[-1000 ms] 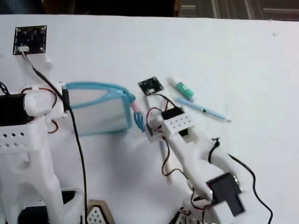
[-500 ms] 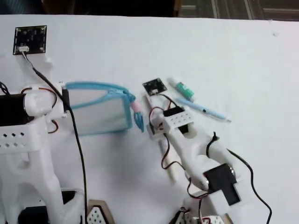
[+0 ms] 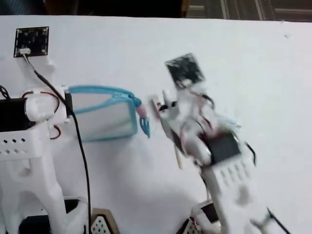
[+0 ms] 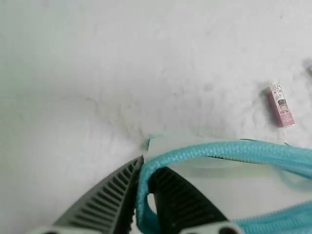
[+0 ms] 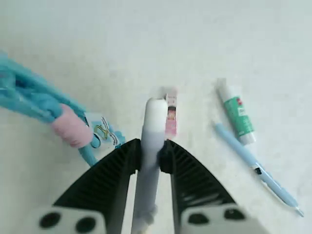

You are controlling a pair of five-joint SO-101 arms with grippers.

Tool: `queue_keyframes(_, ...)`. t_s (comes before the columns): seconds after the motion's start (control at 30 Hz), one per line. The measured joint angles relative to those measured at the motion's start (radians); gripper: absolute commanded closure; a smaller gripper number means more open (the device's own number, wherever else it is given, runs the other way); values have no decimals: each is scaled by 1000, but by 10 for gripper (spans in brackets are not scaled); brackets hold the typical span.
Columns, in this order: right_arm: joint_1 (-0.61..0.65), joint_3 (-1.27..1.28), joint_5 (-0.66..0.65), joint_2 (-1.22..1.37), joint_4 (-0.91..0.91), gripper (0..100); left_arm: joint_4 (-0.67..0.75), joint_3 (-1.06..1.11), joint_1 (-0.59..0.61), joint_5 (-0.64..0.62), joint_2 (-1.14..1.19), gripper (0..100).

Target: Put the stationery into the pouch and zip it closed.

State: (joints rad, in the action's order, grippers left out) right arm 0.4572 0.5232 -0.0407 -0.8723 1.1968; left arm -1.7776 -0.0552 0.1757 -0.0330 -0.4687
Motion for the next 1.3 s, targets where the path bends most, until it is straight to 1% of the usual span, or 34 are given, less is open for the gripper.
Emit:
queue_keyframes(0.17,0,118,15,-299,-3,981,0,0,0,0,0,977)
queue_keyframes(0.27,-3,244,15,-476,-64,981,0,0,0,0,0,977)
queue_keyframes(0.37,0,371,18,-632,-203,981,0,0,0,0,0,977)
queue_keyframes(0.43,-3,437,20,-724,-330,981,0,0,0,0,0,977)
queue_keyframes(0.53,0,488,21,-769,-540,981,0,0,0,0,0,977)
queue_keyframes(0.7,0,493,21,-721,-787,981,0,0,0,0,0,977)
queue_keyframes(0.8,-2,462,77,-620,-875,981,0,0,0,0,0,977)
queue_keyframes(0.83,-2,439,112,-578,-895,981,0,0,0,0,0,977)
queue_keyframes(0.97,71,313,236,-404,-927,981,0,0,0,0,0,977)
queue_keyframes(1.13,186,187,261,-203,-977,981,0,0,0,0,0,977)
queue_keyframes(1.3,210,104,264,-58,-1043,981,0,0,0,0,0,977)
